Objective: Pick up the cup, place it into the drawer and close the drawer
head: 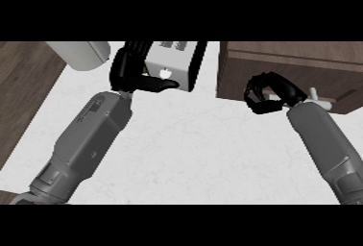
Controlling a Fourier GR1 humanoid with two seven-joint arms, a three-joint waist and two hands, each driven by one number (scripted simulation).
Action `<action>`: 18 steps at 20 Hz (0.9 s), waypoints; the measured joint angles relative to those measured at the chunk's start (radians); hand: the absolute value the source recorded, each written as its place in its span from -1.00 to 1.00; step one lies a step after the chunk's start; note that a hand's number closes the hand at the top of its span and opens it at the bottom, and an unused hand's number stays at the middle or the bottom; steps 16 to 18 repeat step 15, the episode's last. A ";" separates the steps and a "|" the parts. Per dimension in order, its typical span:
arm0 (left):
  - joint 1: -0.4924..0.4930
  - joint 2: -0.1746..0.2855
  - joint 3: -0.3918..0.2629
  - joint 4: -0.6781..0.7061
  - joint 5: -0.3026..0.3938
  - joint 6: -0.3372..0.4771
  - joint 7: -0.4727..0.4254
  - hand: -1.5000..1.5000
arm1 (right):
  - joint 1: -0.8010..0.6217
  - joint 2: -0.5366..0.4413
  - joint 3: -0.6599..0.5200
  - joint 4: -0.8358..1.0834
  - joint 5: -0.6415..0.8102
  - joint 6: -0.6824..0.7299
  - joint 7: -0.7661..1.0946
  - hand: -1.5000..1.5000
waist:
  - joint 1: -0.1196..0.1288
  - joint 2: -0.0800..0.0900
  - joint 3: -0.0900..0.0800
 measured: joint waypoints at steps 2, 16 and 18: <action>0.008 0.012 -0.001 -0.009 0.001 -0.013 0.006 -1.00 | 0.003 -0.006 -0.010 0.000 -0.017 0.024 -0.001 1.00 | 0.007 0.000 0.001; 0.058 0.025 -0.011 -0.053 0.011 -0.071 0.013 -1.00 | 0.031 -0.051 -0.039 -0.044 -0.101 0.176 -0.012 1.00 | 0.036 0.013 0.009; 0.058 0.025 -0.011 -0.053 0.011 -0.071 0.013 -1.00 | 0.031 -0.051 -0.039 -0.044 -0.101 0.176 -0.012 1.00 | 0.036 0.013 0.009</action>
